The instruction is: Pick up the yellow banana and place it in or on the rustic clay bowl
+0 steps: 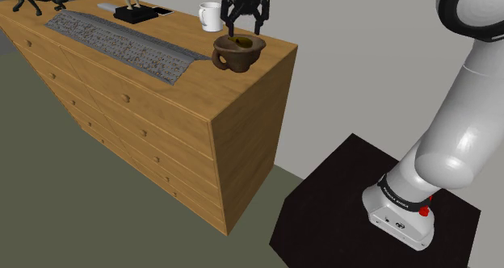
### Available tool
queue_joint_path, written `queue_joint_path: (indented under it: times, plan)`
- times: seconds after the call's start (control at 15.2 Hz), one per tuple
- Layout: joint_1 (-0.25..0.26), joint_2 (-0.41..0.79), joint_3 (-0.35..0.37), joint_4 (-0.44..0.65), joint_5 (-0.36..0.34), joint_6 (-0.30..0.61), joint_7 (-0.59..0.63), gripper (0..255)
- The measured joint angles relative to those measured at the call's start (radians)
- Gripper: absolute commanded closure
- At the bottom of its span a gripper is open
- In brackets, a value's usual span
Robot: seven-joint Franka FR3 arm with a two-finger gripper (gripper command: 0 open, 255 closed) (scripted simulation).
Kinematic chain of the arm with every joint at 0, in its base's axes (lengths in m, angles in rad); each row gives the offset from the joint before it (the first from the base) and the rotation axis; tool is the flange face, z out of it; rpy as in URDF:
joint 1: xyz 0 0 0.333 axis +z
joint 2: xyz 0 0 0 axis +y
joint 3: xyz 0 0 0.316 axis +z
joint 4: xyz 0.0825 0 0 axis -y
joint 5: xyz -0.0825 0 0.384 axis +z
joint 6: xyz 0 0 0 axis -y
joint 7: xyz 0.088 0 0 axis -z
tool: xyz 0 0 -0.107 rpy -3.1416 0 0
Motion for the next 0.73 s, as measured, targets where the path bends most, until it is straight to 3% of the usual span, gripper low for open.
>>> queue_joint_path:
  times: [0.4,0.73]
  plan:
    - [0.006,0.042,0.0,0.178,-0.009,-0.135,0.005,0]
    - [0.009,0.057,0.001,0.211,-0.013,-0.155,0.008,0]
